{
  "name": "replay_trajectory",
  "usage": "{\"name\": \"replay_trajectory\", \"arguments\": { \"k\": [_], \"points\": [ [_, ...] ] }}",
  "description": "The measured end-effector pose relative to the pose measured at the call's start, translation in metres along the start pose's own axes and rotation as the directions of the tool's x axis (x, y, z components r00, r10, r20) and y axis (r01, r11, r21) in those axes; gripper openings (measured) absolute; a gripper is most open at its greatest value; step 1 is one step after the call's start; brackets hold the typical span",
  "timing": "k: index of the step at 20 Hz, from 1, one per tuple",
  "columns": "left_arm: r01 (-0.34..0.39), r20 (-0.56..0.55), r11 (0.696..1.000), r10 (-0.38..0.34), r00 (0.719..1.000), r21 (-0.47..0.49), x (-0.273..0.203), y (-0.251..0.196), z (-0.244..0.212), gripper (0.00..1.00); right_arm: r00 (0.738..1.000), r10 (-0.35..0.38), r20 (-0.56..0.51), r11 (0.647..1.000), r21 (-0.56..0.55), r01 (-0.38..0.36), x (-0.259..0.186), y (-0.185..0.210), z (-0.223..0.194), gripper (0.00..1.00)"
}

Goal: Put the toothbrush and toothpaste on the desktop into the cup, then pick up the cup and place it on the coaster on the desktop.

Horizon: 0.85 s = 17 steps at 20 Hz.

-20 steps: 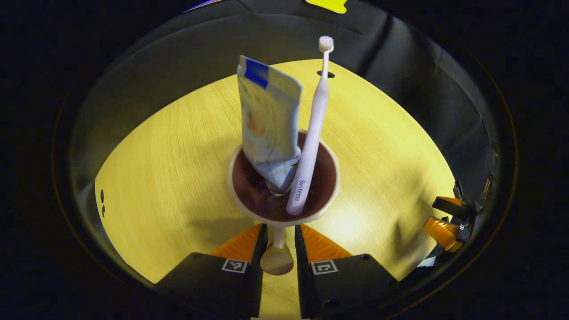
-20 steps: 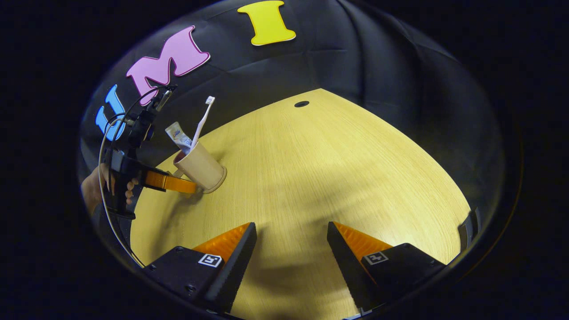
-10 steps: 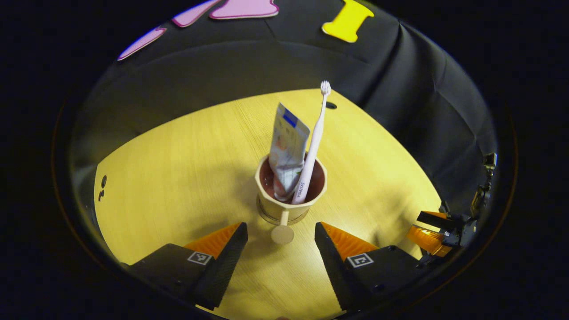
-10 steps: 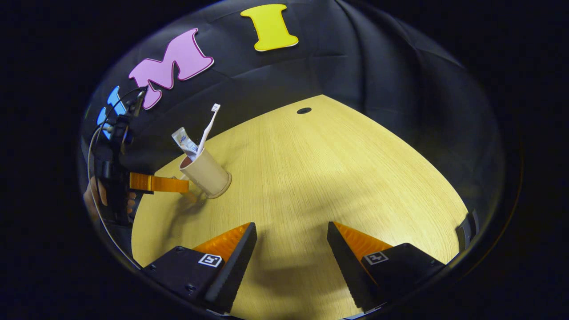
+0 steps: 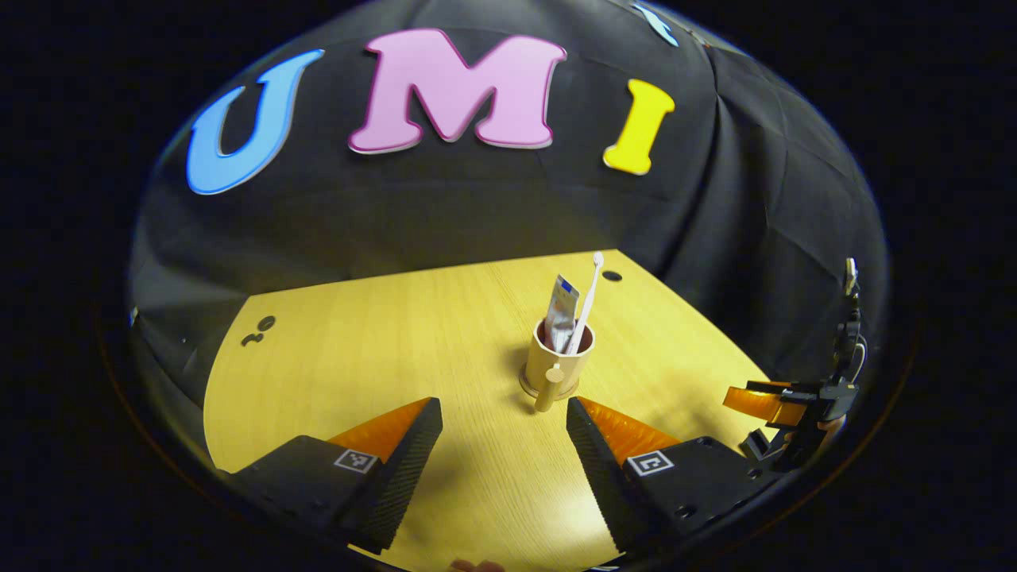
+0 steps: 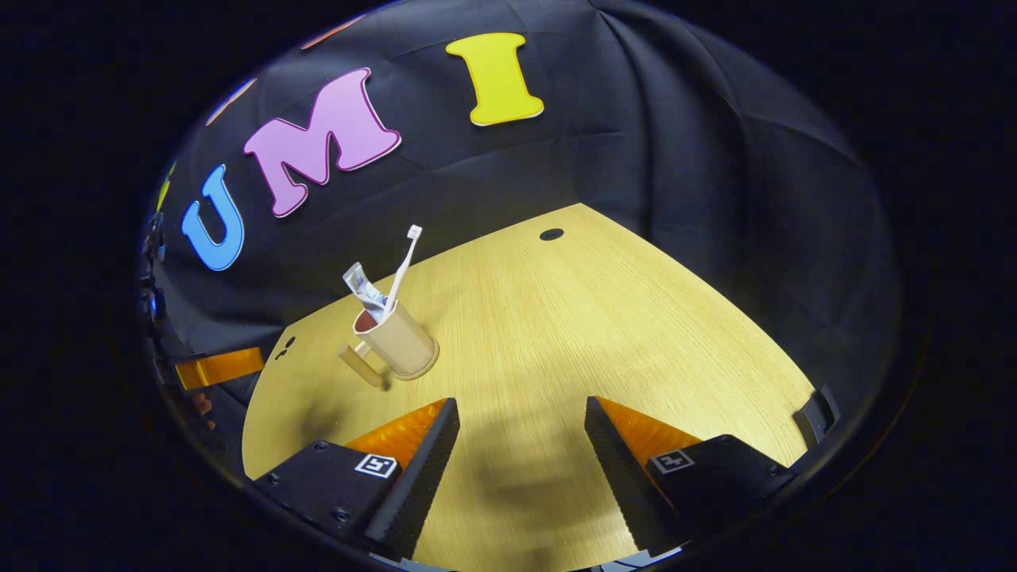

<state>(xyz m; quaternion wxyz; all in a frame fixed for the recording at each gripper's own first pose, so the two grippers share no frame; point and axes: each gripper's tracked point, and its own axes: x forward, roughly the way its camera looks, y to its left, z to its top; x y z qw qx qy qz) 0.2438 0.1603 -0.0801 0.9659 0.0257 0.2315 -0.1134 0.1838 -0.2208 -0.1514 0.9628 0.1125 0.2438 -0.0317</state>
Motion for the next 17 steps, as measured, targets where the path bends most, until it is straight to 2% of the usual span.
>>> {"name": "replay_trajectory", "arguments": {
  "k": [6,9,14,17],
  "points": [
    [-0.063,0.120,0.998,0.066,0.991,-0.028,-0.092,0.020,-0.002,0.98,0.999,0.020,0.028,0.999,-0.031,-0.019,-0.043,0.034,0.000,0.98],
    [-0.095,0.170,0.994,0.104,0.980,-0.059,-0.130,0.026,-0.006,0.98,0.998,0.061,0.033,0.998,-0.025,-0.060,-0.068,0.062,-0.007,0.98],
    [-0.169,0.304,0.978,0.200,0.931,-0.127,-0.189,0.038,-0.012,0.98,0.989,0.134,0.060,0.990,-0.061,-0.130,-0.110,0.104,-0.023,0.98],
    [-0.159,0.283,0.976,0.195,0.939,-0.146,-0.205,0.037,-0.034,0.98,0.985,0.158,0.065,0.986,-0.070,-0.153,-0.134,0.119,-0.032,0.98]
  ]
}}
